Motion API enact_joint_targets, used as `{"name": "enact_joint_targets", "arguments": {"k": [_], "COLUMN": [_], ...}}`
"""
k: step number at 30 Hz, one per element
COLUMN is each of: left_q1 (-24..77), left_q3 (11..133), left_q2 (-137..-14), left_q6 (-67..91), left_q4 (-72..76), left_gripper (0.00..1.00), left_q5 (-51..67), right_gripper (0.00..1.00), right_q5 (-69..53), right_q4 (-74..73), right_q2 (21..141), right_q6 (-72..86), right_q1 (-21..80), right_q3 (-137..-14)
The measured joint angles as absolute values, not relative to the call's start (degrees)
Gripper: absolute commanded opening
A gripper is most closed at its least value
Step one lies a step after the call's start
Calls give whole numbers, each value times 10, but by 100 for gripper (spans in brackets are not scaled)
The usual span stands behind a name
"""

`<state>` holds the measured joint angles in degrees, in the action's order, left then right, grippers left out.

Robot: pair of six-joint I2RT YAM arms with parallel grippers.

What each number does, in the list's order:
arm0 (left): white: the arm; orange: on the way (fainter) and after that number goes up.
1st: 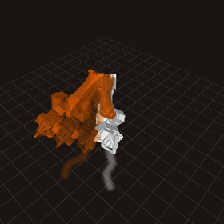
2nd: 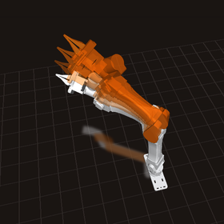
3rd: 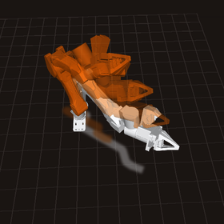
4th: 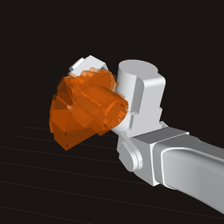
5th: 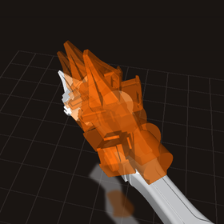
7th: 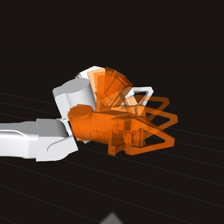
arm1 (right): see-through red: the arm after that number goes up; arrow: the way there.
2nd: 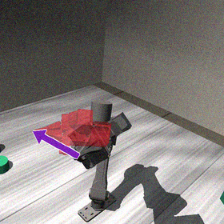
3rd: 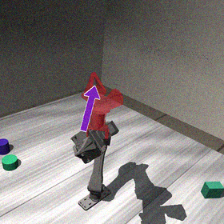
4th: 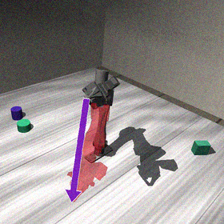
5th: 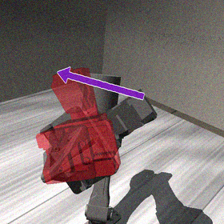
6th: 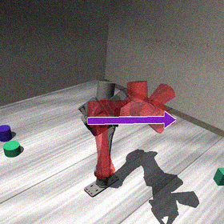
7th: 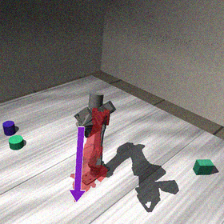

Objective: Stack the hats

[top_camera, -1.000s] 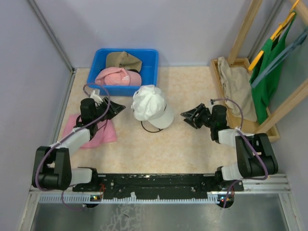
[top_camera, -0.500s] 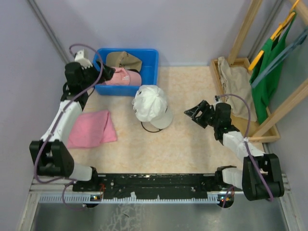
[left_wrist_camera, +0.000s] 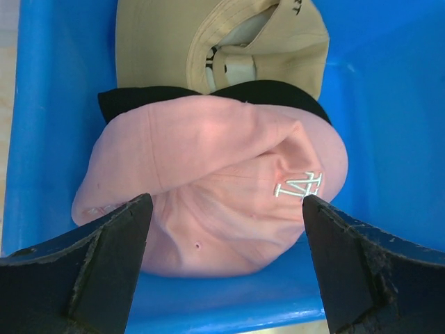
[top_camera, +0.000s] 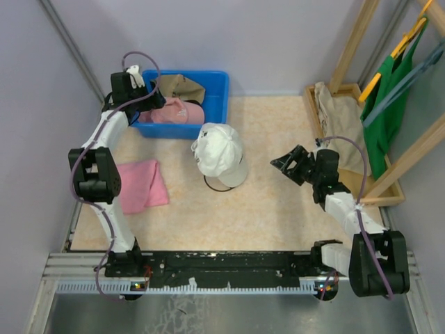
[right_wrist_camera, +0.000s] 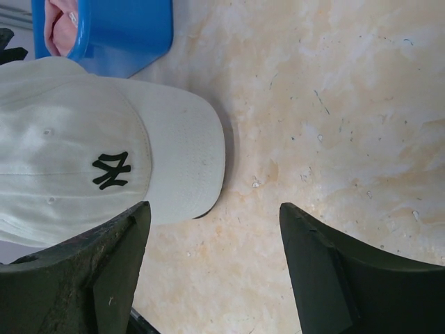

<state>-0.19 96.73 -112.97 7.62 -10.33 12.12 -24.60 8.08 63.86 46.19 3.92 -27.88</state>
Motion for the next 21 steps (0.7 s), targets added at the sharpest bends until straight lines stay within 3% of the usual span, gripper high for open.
{"name": "enact_joint_targets", "arguments": {"k": [14, 21], "left_q1": [-8, -8], "left_q3": [941, 987], "left_q2": [-1140, -1194], "left_q6": [79, 82], "left_q4": [-129, -130], "left_gripper": [88, 88], "left_q5": [166, 169], "right_gripper": [75, 75], "right_q5": [-263, -264], "right_q4": [118, 125], "right_q2": [669, 669], "right_q6": [472, 476], "right_q1": [36, 36], "right_q3": [-277, -277]}}
